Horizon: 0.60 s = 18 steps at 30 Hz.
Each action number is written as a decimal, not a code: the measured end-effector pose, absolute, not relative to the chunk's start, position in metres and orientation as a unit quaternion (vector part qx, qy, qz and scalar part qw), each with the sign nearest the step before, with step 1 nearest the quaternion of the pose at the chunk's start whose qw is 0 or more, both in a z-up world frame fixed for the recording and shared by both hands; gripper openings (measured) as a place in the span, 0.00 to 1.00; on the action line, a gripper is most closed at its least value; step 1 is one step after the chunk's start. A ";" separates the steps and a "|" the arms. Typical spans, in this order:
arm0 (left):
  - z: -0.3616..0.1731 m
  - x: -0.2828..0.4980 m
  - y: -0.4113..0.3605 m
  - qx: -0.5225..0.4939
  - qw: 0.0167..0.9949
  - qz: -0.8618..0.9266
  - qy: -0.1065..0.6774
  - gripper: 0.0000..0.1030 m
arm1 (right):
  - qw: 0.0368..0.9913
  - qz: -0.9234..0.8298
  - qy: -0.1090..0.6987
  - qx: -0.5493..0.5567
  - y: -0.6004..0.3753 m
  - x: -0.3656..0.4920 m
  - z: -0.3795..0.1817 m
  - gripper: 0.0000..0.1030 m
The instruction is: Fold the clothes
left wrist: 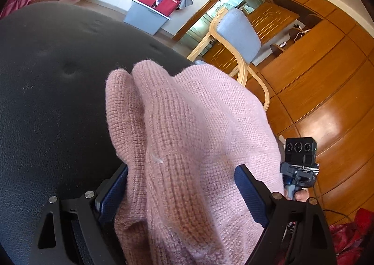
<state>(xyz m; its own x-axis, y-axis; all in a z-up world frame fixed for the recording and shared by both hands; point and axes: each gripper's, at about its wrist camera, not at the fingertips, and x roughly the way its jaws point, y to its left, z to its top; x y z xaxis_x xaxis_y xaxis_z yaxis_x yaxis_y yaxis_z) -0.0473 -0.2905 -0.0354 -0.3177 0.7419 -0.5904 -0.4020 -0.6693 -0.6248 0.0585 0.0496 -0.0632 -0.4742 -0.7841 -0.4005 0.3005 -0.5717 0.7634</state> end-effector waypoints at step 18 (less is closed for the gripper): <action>-0.010 -0.005 -0.271 -0.359 0.253 0.894 -0.093 0.36 | 0.318 -0.806 -0.314 0.387 0.045 0.057 -0.063 0.54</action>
